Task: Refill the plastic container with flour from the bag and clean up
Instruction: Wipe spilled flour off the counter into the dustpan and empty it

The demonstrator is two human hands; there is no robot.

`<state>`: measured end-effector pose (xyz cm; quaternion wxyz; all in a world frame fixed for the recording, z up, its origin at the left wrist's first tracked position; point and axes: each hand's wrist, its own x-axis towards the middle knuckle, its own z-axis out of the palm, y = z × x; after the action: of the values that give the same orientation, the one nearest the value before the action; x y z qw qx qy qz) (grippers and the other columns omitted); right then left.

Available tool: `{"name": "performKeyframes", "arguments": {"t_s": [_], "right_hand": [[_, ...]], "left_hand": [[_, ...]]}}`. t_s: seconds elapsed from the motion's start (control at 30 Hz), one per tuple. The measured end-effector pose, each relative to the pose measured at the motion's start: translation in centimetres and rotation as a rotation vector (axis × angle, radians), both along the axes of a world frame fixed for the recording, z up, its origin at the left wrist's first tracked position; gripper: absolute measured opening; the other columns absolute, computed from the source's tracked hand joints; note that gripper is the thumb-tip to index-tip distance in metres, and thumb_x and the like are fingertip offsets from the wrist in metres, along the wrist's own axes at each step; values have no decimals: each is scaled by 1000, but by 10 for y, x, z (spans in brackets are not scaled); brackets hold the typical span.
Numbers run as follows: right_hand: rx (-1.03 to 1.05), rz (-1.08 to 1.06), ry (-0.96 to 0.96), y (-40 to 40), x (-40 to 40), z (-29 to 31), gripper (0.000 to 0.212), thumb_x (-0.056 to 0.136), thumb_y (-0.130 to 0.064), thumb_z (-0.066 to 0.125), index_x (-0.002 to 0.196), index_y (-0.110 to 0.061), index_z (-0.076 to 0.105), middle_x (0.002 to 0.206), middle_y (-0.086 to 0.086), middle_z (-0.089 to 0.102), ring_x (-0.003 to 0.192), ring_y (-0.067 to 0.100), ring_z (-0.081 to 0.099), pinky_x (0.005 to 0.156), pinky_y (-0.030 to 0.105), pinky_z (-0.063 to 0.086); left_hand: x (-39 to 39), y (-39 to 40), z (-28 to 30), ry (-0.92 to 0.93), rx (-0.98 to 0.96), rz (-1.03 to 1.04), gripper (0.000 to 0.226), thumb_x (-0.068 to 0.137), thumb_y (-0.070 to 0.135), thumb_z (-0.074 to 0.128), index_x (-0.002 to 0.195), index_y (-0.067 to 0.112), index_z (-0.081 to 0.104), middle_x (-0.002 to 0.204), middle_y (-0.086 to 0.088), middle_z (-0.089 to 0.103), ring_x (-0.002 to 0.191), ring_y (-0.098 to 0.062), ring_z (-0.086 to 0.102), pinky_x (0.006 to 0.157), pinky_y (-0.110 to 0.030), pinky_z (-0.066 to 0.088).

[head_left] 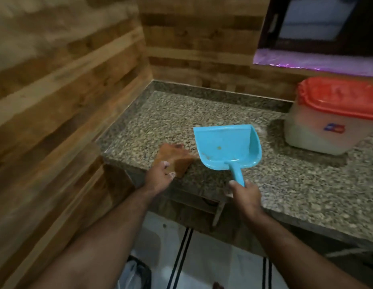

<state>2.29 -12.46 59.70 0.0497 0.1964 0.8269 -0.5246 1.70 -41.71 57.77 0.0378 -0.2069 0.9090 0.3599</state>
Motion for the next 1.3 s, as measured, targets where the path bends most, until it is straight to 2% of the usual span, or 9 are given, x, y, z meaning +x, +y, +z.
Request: {"name": "performKeyframes", "arguments": {"t_s": [0.13,0.27,0.4,0.57,0.67,0.73,0.8,0.97,1.3], "right_hand": [[8,-90,-59,37,-27,-16,32,85,-37,74,79,-6,68,73,16,70,76,40,71,71,52,60],[-8,-124,-106,56,-49,-23,28,86,-35,73,90,-7,71,76,13,70,72,34,70,59,37,52],[-31,-179,-131,61,-77,-25,22,85,-28,74,85,-7,69,72,14,68,64,31,67,57,38,53],[15,-269,-138,73,-106,-25,20,91,-25,73,84,-7,69,72,13,70,65,30,68,57,39,54],[85,-341,-157,87,-112,-29,24,90,-23,76,78,-4,69,68,10,67,65,27,67,57,34,50],[126,-364,-183,93,-107,-34,24,90,-23,76,76,-5,69,67,10,67,63,23,65,53,30,42],[130,-418,-200,98,-99,-43,26,90,-25,77,74,-6,67,68,10,67,63,25,65,54,31,43],[97,-563,-235,110,-71,-64,38,89,-23,80,63,-9,57,56,5,56,54,24,54,54,35,43],[111,-662,-295,122,12,-53,33,84,-13,75,61,-12,51,50,1,49,51,22,47,53,37,40]], "left_hand": [[-56,9,-21,-179,-165,-61,101,90,55,80,165,7,34,169,-17,39,156,-34,39,124,-37,34],[-95,4,-50,-384,-299,-3,142,66,92,71,173,25,6,180,-13,6,166,-37,9,133,-54,15],[-117,20,-65,-333,-341,-32,97,95,74,57,172,33,14,181,-12,2,167,-34,1,132,-55,6],[-194,62,-42,5,-131,-109,54,105,10,52,157,22,53,159,-6,56,146,-28,52,119,-35,40],[-274,103,-19,150,67,-233,55,108,15,44,147,51,58,137,24,67,120,0,62,104,-18,46],[-345,127,-31,99,-2,-315,48,108,33,45,153,42,55,142,8,70,123,-15,67,105,-28,51],[-414,155,-61,-55,-94,-394,58,108,44,46,163,29,45,163,-10,53,144,-35,54,119,-44,45],[-465,242,-82,-152,-327,-694,64,114,50,33,172,25,21,181,-14,3,167,-36,-1,135,-50,3],[-314,292,-79,17,-279,-1446,57,113,28,39,169,32,29,180,-12,15,167,-33,6,132,-51,0]]}}
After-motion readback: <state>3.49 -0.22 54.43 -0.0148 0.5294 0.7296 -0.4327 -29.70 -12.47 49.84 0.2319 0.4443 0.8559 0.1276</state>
